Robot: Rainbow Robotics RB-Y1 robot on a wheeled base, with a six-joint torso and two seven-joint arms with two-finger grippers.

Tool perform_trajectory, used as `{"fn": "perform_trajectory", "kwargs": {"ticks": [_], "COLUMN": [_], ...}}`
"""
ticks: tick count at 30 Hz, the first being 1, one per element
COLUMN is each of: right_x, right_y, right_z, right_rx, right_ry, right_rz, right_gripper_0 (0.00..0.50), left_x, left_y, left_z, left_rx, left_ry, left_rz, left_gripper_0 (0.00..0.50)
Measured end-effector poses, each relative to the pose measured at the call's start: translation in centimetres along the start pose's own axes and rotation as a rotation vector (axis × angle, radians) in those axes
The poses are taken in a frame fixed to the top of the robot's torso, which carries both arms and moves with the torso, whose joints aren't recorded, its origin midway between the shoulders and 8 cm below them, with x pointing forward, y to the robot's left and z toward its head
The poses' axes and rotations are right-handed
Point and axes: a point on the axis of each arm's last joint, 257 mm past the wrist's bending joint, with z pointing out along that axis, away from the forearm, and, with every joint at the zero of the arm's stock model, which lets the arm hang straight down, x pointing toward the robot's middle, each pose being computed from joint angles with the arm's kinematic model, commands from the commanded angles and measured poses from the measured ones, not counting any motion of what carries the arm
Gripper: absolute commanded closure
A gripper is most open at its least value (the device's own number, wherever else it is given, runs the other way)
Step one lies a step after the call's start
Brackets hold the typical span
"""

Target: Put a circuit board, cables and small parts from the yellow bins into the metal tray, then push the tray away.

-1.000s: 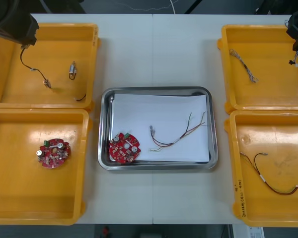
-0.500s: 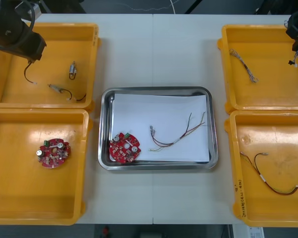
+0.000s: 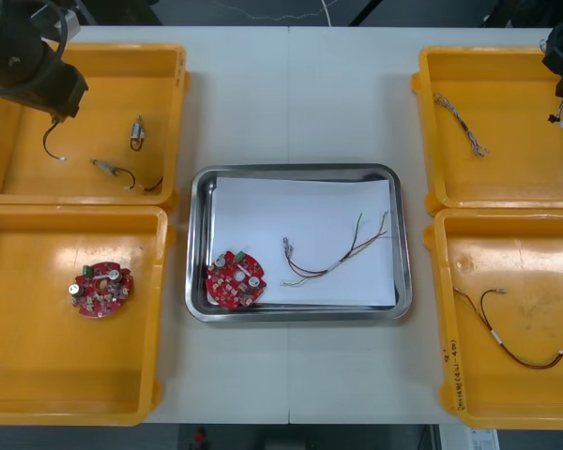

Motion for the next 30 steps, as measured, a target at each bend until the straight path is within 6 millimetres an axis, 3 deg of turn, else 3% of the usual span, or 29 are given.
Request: {"fn": "perform_trajectory", "kwargs": {"ticks": [11, 22, 30], "right_x": [0.0, 0.0, 0.0], "right_y": [-0.2, -0.1, -0.1], "right_z": [0.0, 0.0, 0.0], "right_rx": [0.006, 0.006, 0.003], "right_ry": [-0.001, -0.001, -0.002], "right_rz": [0.002, 0.002, 0.001], "right_gripper_0": [0.5, 0.5, 0.5], "left_x": [-0.7, -1.3, -1.0], "left_y": [-2.0, -7.3, -12.2], "left_z": [-2.9, -4.3, -3.9], "left_rx": [0.021, 0.091, 0.113], "left_ry": [-0.022, -0.049, -0.033], "left_rz": [0.062, 0.144, -0.051], "left_gripper_0": [0.5, 0.5, 0.499]}}
